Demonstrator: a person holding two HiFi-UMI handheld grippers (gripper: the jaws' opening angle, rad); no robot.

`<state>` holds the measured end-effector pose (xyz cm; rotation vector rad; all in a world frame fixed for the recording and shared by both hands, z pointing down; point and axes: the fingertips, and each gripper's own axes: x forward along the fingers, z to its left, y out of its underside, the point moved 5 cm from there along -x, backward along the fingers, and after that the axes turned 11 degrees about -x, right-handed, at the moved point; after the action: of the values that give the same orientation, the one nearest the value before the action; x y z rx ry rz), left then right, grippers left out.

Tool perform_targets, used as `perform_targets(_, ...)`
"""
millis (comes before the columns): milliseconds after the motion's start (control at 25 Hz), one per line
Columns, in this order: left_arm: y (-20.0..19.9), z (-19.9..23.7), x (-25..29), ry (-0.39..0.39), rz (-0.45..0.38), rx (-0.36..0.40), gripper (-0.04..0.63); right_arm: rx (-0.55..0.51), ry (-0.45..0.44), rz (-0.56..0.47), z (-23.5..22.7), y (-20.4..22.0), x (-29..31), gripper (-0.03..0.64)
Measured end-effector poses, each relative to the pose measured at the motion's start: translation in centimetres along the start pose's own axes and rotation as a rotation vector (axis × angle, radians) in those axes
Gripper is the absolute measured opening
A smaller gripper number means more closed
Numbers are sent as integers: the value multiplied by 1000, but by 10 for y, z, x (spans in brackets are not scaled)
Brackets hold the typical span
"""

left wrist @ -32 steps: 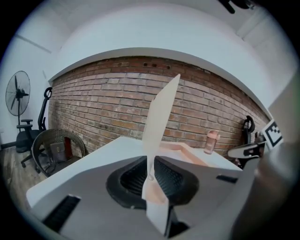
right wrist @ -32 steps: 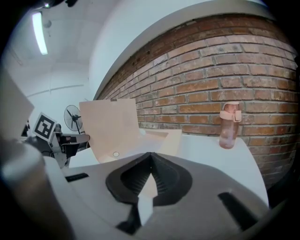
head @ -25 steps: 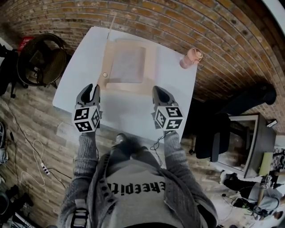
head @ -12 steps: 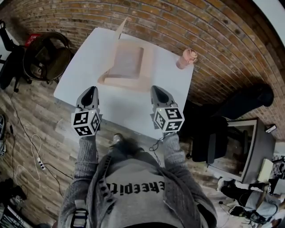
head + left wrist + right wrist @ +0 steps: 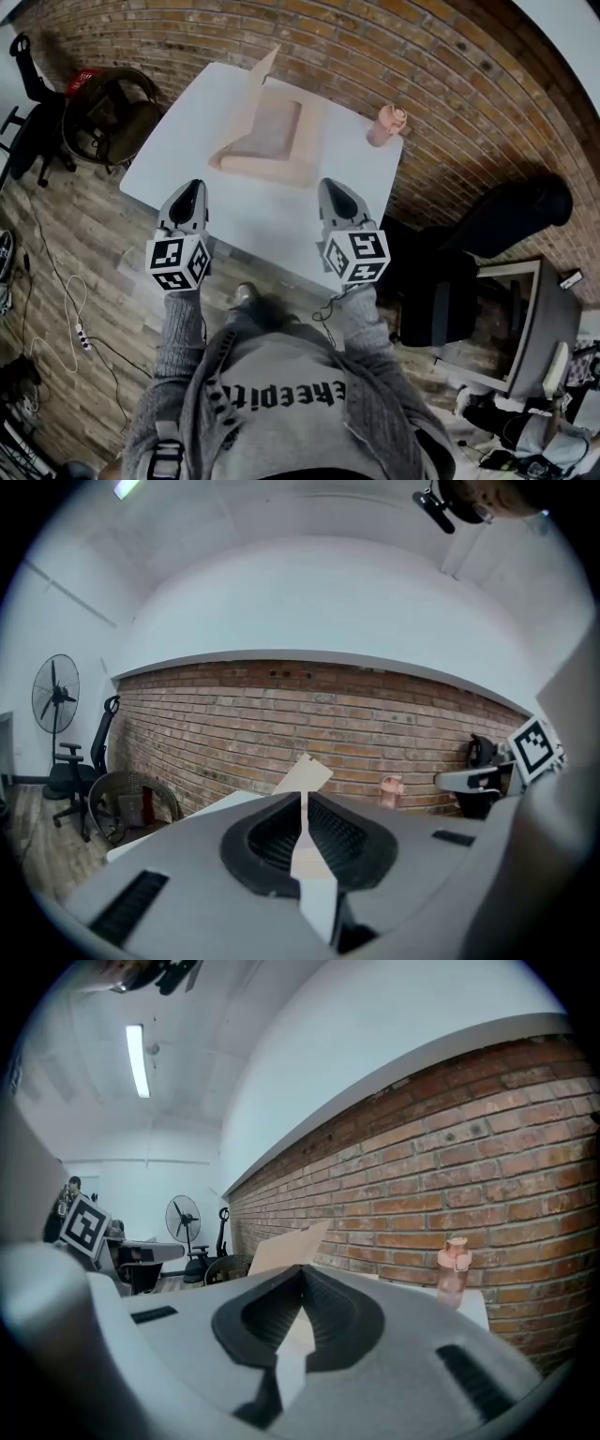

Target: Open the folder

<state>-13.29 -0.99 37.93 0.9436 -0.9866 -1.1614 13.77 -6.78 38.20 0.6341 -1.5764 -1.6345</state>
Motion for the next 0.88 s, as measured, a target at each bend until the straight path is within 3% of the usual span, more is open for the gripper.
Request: perform_targets(880, -20, -67, -72, 9, -116, 32, 25, -62, 16, -171, 0, -46, -92, 3)
